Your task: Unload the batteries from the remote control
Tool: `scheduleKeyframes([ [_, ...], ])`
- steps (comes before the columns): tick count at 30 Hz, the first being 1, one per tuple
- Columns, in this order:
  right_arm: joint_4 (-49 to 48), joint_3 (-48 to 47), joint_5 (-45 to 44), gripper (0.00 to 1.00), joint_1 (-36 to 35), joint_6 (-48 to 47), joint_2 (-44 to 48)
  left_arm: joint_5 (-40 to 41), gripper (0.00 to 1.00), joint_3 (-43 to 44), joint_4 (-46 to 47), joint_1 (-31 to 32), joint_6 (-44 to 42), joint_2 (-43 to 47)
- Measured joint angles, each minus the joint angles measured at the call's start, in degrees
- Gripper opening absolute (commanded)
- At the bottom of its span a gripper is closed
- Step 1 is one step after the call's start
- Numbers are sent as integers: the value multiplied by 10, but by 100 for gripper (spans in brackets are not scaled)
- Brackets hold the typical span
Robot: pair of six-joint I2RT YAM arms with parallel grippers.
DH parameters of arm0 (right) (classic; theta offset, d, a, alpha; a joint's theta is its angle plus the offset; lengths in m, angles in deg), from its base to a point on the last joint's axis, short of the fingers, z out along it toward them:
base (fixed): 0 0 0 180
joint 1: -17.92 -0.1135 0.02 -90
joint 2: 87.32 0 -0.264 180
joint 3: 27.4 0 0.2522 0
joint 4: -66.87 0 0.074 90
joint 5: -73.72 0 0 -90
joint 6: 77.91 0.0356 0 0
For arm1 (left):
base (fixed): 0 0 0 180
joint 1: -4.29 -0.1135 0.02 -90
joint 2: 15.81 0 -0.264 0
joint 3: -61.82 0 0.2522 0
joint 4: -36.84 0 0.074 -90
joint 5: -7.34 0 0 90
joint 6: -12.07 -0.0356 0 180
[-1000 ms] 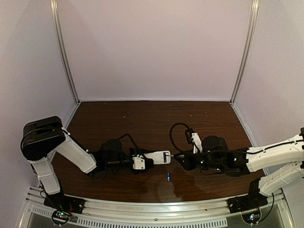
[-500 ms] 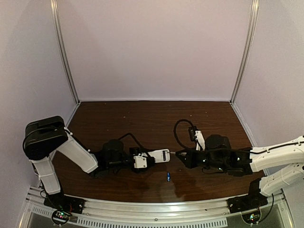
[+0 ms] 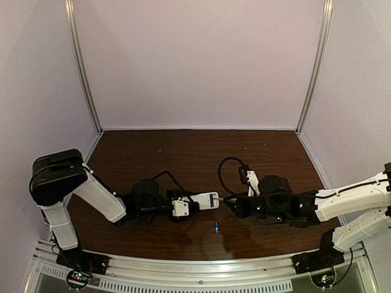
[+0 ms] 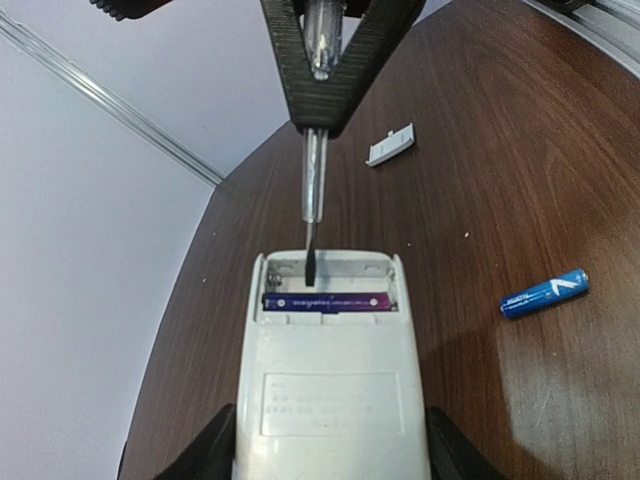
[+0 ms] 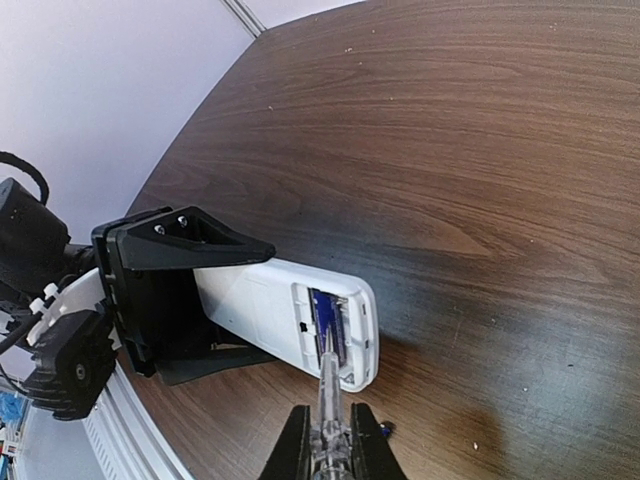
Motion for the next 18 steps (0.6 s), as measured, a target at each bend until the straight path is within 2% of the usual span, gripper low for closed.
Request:
scheduleKeyframes([
  [18,-39,0,20,0,18,-3,-27,-13,0,0,-9,0,2,0],
])
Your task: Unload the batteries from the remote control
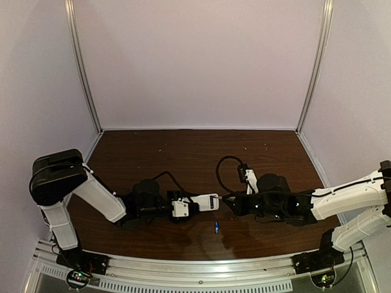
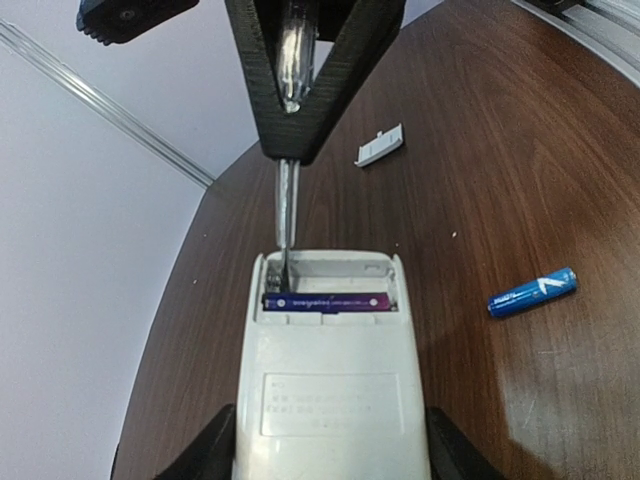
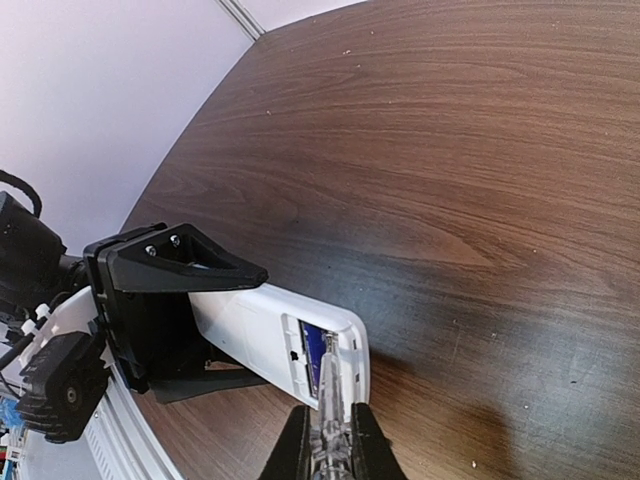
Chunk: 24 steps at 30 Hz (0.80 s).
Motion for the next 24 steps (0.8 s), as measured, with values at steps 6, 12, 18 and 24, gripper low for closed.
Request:
scheduleKeyframes([
  [6,-16,9,21,0,10,0,0,-3,0,-2,0,0,0,0],
  [12,-39,18,77,0,30,-4,-13,-9,0,-12,0,-1,0,2],
  [18,-63,20,128,0,46,-15,-41,-11,0,-19,-10,-2,0,2],
  [24,-87,26,172,0,63,-27,-48,-18,0,-21,-7,-2,-1,2],
])
